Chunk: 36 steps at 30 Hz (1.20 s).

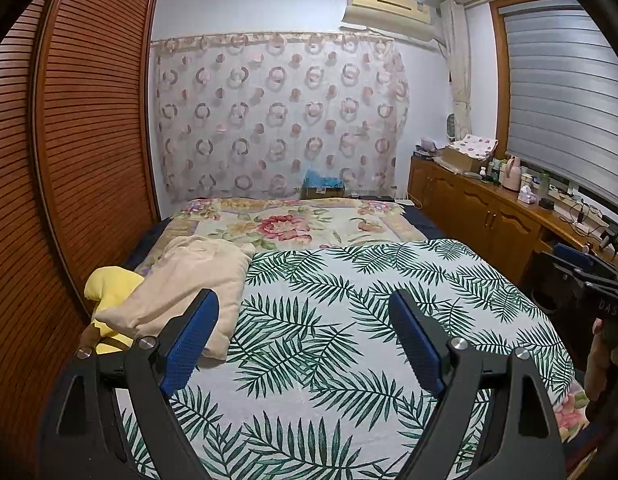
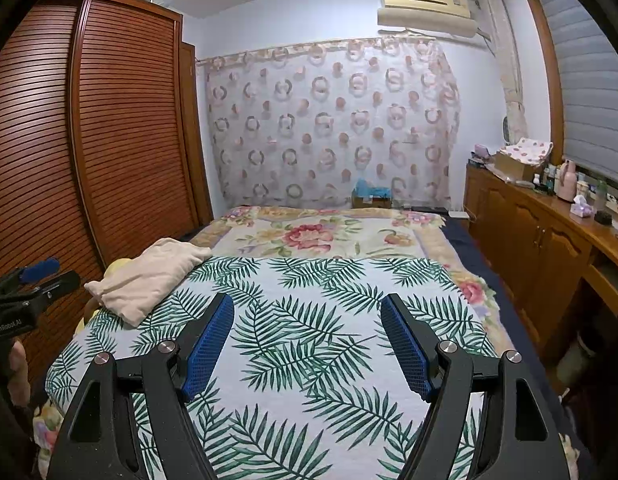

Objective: Fold small clothes

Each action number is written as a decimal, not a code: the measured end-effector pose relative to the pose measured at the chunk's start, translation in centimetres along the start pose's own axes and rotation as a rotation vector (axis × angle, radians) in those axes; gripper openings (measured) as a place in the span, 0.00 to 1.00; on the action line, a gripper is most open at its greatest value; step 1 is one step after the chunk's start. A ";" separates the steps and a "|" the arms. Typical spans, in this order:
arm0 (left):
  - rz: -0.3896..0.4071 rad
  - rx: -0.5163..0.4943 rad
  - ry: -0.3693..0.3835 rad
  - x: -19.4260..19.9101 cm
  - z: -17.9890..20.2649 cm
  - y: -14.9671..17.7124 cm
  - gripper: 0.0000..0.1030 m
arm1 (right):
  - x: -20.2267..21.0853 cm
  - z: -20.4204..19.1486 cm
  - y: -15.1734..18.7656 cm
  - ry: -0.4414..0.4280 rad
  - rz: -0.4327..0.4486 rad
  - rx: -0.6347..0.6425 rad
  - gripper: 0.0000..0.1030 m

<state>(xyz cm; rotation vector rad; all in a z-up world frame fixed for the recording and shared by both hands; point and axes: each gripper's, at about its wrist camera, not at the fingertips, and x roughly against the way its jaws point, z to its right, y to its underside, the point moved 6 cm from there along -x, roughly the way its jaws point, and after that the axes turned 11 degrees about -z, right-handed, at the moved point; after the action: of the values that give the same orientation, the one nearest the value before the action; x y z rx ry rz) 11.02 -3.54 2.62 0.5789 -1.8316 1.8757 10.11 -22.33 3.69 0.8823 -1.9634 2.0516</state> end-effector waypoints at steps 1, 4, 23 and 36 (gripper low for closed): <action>0.000 0.000 0.000 0.0 0.0 -0.1 0.85 | 0.0 0.0 0.0 0.000 0.000 0.000 0.76; 0.001 -0.002 -0.001 0.0 0.0 -0.1 0.85 | -0.1 0.0 0.0 0.002 0.000 0.000 0.76; 0.001 -0.001 0.000 -0.1 0.0 0.1 0.85 | -0.2 0.1 -0.1 0.001 0.002 -0.001 0.75; 0.005 -0.002 -0.002 0.0 0.1 0.0 0.85 | -0.3 0.1 0.0 0.002 0.003 0.000 0.76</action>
<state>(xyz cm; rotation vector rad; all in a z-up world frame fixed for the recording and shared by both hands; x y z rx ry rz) 11.02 -3.64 2.67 0.5766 -1.8373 1.8769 10.39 -22.37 3.52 0.8770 -1.9652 2.0531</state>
